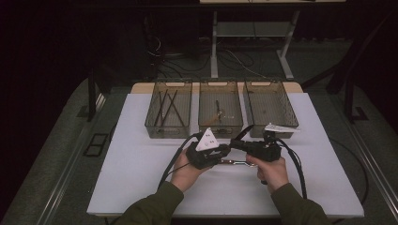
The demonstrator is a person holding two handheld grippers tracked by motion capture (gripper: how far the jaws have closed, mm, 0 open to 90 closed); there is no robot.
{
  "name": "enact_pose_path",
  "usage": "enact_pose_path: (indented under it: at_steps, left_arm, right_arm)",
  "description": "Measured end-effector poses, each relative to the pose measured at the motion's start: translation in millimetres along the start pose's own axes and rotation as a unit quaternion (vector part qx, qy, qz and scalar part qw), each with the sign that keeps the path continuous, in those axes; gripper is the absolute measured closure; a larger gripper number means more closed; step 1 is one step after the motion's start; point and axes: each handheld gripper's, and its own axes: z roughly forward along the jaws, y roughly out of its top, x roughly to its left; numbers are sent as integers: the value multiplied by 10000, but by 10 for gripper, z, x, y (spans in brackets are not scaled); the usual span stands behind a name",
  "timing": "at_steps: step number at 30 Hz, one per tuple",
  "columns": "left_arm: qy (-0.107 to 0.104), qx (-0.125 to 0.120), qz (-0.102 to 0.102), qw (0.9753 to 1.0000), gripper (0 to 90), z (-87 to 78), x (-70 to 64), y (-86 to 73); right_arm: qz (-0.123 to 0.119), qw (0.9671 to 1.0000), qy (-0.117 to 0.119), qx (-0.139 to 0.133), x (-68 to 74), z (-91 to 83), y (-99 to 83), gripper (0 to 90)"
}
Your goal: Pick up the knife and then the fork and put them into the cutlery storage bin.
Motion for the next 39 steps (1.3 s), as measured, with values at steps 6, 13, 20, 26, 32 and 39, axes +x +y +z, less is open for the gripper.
enact_pose_path:
  at_steps: [6, 13, 20, 26, 32, 39]
  left_arm:
    - [-140, -45, -4, 9999, 650, -9, 26, -44]
    - [-219, -3, -118, 9997, 529, -90, 84, -134]
    - [-275, -7, -270, 9993, 455, -245, 138, -285]
    - [-211, -41, -399, 9990, 370, -412, 212, -460]
    - [-166, -1, -586, 9981, 260, -612, 287, -647]
    - [-136, 181, -776, 9967, 109, -803, 355, -875]
  right_arm:
    - [-142, 9999, -43, -70, 33, -51, 45, 888]
    - [-633, 9968, -479, 45, 36, -253, 169, 888]
    - [-918, 9920, -855, 107, 0, -539, 380, 888]
    - [-1163, 9852, -1256, 84, -61, -774, 569, 888]
    - [-1329, 9780, -1606, 60, -119, -979, 821, 888]
    - [-1360, 9674, -2136, 48, -203, -1148, 1171, 888]
